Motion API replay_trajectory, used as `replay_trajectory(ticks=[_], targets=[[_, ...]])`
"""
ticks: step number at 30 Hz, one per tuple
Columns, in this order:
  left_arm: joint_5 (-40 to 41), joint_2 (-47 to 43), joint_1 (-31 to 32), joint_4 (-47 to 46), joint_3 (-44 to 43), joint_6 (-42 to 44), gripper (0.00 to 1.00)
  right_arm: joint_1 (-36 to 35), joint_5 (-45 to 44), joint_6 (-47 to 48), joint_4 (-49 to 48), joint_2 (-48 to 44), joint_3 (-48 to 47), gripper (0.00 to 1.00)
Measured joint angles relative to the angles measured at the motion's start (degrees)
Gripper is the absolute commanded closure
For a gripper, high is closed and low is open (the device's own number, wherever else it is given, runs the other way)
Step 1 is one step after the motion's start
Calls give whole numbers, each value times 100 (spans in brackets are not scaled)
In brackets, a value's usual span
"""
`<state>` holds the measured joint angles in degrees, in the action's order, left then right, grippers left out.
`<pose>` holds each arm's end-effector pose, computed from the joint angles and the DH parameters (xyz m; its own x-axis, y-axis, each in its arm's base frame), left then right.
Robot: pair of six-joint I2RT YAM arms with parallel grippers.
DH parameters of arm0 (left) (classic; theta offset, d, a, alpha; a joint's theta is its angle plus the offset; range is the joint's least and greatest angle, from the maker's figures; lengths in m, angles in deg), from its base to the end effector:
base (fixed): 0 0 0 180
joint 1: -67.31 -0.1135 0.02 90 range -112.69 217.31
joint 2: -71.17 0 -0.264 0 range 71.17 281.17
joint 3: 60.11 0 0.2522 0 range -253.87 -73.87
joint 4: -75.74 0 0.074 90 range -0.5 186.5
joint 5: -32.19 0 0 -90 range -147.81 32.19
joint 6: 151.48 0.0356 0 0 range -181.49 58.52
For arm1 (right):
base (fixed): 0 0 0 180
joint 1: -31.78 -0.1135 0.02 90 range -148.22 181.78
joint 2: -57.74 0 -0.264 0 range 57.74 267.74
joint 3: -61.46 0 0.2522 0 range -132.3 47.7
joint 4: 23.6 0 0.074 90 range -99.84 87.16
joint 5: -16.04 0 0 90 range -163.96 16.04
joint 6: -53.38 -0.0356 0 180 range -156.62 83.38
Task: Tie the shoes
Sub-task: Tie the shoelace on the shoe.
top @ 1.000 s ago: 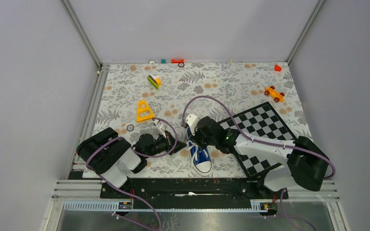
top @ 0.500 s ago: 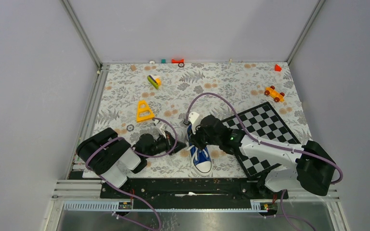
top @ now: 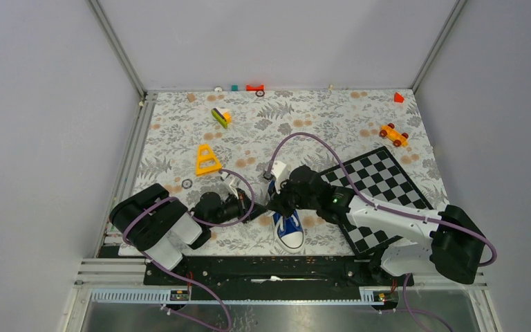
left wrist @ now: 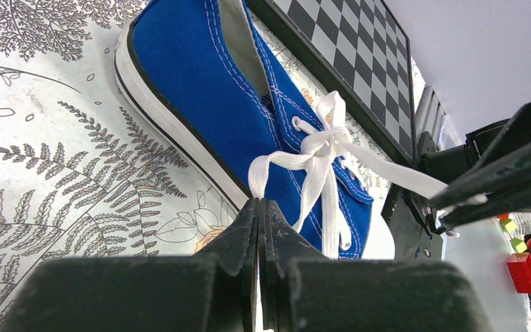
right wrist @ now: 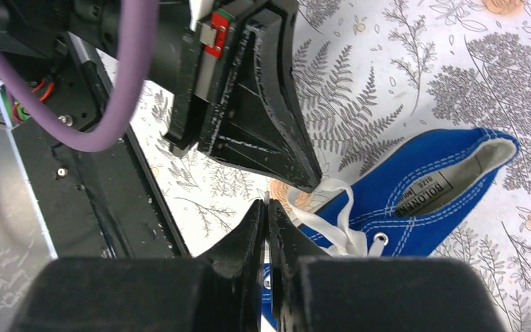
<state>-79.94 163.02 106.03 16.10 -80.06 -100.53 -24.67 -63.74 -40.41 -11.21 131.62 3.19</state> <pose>0.1566 -0.1427 0.1149 -0.6746 -0.2071 -0.7085 0.5687 0.4661 -0.6778 0.1527 0.2417 0.2481 -0.3188 -0.3631 -0.8755 -0.8876 0.4383 0.1415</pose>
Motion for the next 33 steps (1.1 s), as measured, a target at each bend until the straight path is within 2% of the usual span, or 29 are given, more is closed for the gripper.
replay_trajectory(ticks=[25, 28, 31, 33], targets=[[-2, 0, 0, 0, -11, -2, 100, -564, 275, -256, -444, 42, -2, 96], [-4, 0, 0, 0, -13, -2, 100, -605, 304, -258, -479, 96, -13, 88], [-11, 2, 0, 0, -15, -2, 100, -619, 299, -267, -455, 190, -57, 62], [-15, 2, 0, 0, -24, -2, 100, -619, 269, -269, -374, 243, -103, 53]])
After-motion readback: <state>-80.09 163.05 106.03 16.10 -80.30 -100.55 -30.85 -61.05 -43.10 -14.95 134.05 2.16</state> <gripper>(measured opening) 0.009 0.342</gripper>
